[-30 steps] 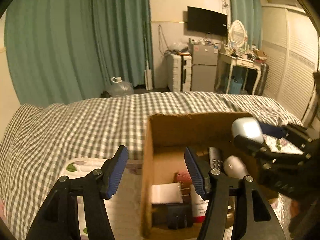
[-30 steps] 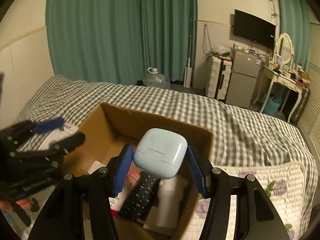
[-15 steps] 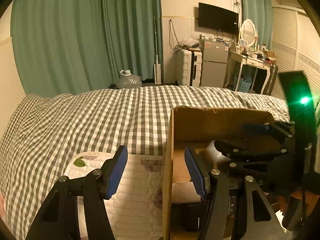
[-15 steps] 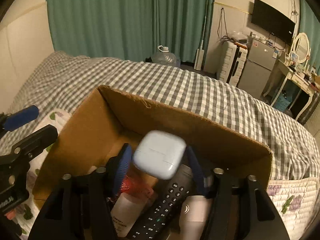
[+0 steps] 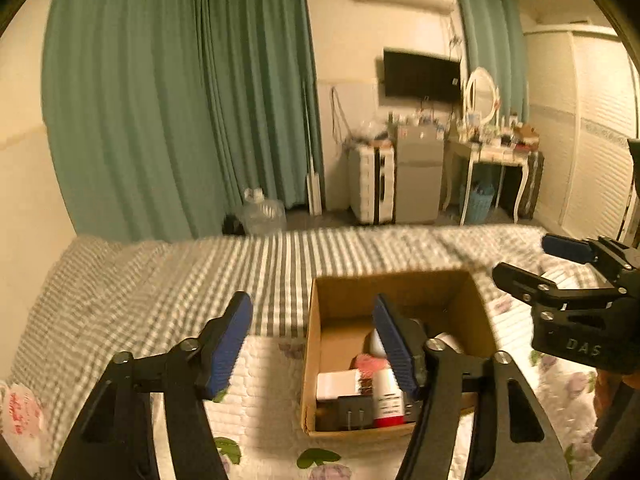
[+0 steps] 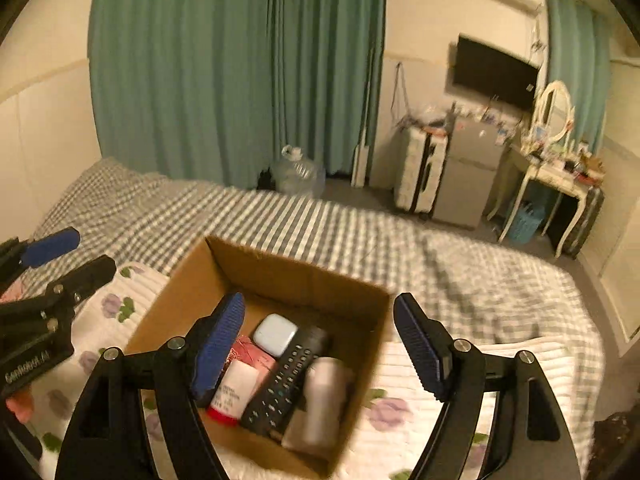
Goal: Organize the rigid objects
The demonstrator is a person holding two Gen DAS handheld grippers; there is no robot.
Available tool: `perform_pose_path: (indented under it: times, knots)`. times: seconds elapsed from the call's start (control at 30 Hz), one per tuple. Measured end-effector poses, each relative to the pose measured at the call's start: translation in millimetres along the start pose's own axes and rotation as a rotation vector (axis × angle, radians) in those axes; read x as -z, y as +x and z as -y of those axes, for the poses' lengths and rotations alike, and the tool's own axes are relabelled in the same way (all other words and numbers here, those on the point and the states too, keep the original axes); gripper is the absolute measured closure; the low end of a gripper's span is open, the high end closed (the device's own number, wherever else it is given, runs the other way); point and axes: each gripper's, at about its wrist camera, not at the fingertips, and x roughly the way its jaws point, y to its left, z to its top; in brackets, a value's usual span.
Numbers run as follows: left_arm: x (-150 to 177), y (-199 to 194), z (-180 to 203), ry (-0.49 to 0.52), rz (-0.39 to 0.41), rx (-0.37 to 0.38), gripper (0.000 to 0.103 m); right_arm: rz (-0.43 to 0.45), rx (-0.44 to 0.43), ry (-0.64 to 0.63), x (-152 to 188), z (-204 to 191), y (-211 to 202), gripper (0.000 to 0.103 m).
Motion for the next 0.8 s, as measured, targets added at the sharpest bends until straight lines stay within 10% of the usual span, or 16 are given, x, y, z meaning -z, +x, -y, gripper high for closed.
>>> perform_pose_path:
  times: [0.37, 0.8]
  knots:
    - [-2, -121, 14, 0.047, 0.194, -0.049, 0.027, 0.210, 0.078, 0.021, 8, -7, -169, 0.000]
    - [73, -100, 0, -0.004, 0.227, -0.025, 0.027, 0.343, 0.137, 0.162, 89, -22, -169, 0.000]
